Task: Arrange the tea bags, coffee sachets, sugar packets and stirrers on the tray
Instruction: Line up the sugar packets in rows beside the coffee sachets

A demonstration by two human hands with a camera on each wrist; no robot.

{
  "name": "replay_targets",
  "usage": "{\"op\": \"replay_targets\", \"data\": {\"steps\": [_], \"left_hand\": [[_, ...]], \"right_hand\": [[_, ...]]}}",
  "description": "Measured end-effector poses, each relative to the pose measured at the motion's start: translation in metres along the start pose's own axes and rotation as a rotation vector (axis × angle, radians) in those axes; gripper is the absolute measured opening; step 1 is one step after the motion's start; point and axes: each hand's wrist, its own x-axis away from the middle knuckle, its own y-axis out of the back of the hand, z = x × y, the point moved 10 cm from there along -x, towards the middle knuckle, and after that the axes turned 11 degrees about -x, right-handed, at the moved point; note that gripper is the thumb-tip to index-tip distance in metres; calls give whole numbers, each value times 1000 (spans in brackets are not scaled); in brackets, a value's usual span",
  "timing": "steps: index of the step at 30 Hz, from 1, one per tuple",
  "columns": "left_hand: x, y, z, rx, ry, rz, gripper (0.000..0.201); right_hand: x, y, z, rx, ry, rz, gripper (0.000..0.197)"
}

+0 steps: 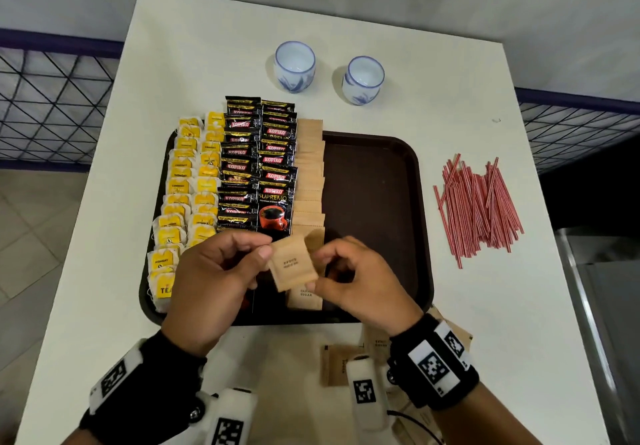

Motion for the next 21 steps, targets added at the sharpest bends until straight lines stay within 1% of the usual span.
{"op": "replay_targets", "data": {"steps": [2, 4, 6, 7, 8, 10, 12, 14, 15, 19, 21], "left_hand": [[-1, -4, -5, 33, -18, -6, 13], [0, -8, -8, 67, -20, -8, 11], [1, -14, -8, 103, -2, 13, 10], [2, -19, -7, 117, 16, 36, 11], [3, -24, -5, 123, 39, 71, 14], [5, -35, -5, 84, 55, 160, 25], [5, -37, -10, -6, 18, 194, 31], [4, -33, -16, -58, -25, 178, 24], [2, -32, -18, -69, -41, 173, 20], [-3, -34, -19, -91, -59, 177, 13], [-4, -35, -18, -84, -52, 186, 11]], "right_hand": [[1, -11, -2, -135, -67, 105, 32], [3, -16, -1, -312, -78, 134, 30], [3, -13, 5, -449, -33, 84, 19], [3, -9, 7, -487, -20, 39, 10], [2, -4, 7, -503, -16, -10, 7], [1, 8, 8, -461, -10, -81, 13], [-1, 18, 12, -334, 4, -99, 10], [-1, 23, 19, -214, 25, -82, 8], [-2, 25, 24, -202, 41, -79, 7], [-9, 32, 33, -331, 51, -100, 6], [-14, 34, 36, -295, 59, -91, 3]]}}
